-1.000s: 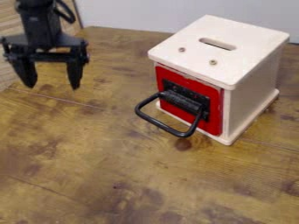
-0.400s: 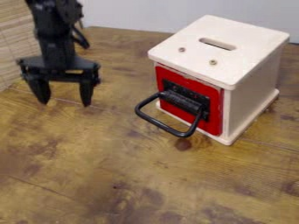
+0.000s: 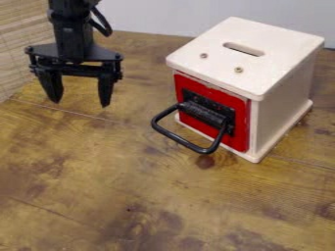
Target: Close the drawer
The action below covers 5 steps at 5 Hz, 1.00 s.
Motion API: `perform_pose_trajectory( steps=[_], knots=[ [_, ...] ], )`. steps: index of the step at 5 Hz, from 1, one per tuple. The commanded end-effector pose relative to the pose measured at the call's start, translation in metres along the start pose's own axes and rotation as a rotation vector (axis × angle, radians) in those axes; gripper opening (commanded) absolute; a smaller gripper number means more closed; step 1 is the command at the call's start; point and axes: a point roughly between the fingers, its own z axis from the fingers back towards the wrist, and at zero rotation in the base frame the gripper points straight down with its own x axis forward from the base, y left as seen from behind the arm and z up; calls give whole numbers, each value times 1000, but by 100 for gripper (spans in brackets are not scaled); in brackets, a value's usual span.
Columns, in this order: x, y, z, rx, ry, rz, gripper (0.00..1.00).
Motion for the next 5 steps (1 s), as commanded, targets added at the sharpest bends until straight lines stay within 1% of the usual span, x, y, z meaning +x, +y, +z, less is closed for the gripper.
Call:
perform_pose_trajectory(
  steps=[1, 2, 3, 4, 5],
  knots=[
    [6, 5, 35, -42, -103, 7, 0],
    [9, 18, 30, -45, -107, 0, 100],
    [11, 31, 22, -47, -116, -17, 100],
    [9, 26, 10, -51, -116, -43, 100],
    [8, 20, 2, -54, -124, -79, 100]
  ],
)
